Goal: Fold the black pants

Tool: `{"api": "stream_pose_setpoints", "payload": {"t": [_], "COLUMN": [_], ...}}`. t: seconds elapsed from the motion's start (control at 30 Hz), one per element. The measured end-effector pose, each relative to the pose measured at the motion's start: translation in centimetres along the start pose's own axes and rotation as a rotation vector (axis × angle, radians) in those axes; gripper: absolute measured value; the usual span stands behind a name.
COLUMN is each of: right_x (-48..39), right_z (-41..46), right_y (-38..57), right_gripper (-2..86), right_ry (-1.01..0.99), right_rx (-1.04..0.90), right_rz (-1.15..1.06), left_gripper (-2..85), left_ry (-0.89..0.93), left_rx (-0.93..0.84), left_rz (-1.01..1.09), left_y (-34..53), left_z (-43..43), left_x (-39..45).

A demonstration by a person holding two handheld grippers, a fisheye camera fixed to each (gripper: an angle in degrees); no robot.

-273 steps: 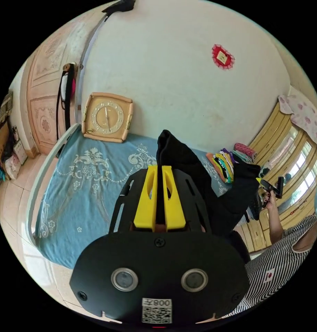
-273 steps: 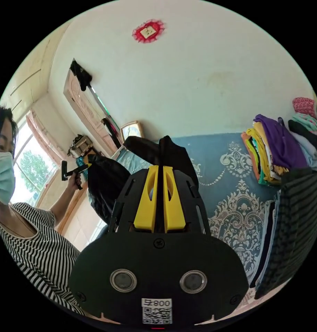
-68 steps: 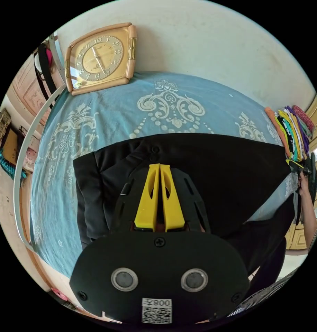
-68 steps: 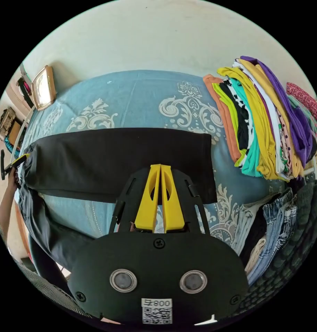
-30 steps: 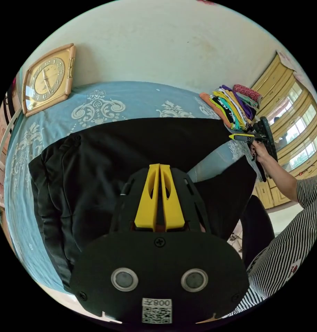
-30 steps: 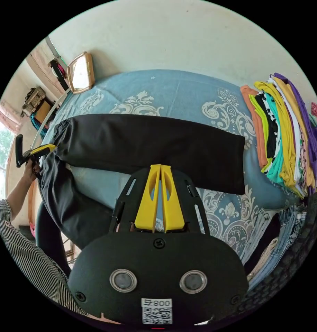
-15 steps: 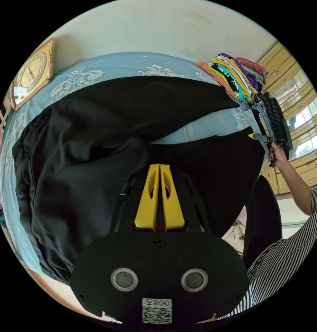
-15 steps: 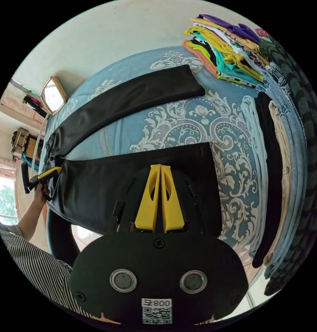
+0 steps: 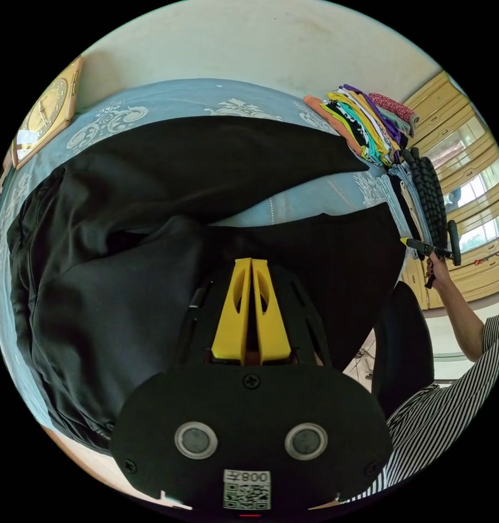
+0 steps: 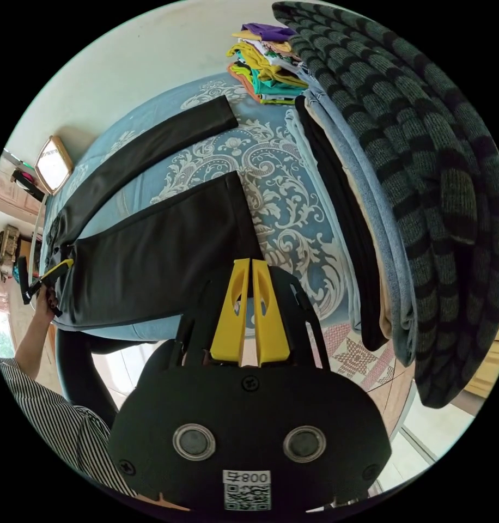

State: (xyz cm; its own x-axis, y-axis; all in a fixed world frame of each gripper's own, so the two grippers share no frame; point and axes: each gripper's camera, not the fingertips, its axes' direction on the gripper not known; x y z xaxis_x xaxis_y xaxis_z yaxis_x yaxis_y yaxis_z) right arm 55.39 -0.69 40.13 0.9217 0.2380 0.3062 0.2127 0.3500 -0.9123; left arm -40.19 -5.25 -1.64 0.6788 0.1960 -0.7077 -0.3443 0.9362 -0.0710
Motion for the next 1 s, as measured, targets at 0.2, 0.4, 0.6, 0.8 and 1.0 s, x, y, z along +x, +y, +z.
{"api": "stream_pose_setpoints", "payload": {"t": [0.2,0.4,0.6,0.8,1.0], "right_x": [-0.9,-0.1,-1.3,-2.3,-2.9], "right_z": [-0.5,-1.6,0.3,-0.2,-1.4], "right_y": [0.4,1.2,0.6,0.8,-0.1], "right_gripper": [0.4,2.1,4.9,1.9,1.3], "right_ry": [0.036,-0.002,-0.023,-0.001,-0.01], "right_rx": [-0.078,0.004,-0.04,-0.082,-0.037], "right_rz": [-0.06,0.026,0.005,0.006,0.055], "left_gripper": [0.0,0.0,0.0,0.0,0.0], "left_ry": [-0.016,-0.031,-0.019,-0.054,-0.052], "left_rx": [-0.005,0.016,-0.02,0.015,0.081], "left_rz": [0.032,0.074,0.06,0.053,0.02], "left_y": [0.5,1.6,2.6,4.1,6.1], "left_z": [0.3,-0.3,-0.3,-1.4,-5.0], "left_x": [1.3,2.7,2.8,3.8,3.8]}}
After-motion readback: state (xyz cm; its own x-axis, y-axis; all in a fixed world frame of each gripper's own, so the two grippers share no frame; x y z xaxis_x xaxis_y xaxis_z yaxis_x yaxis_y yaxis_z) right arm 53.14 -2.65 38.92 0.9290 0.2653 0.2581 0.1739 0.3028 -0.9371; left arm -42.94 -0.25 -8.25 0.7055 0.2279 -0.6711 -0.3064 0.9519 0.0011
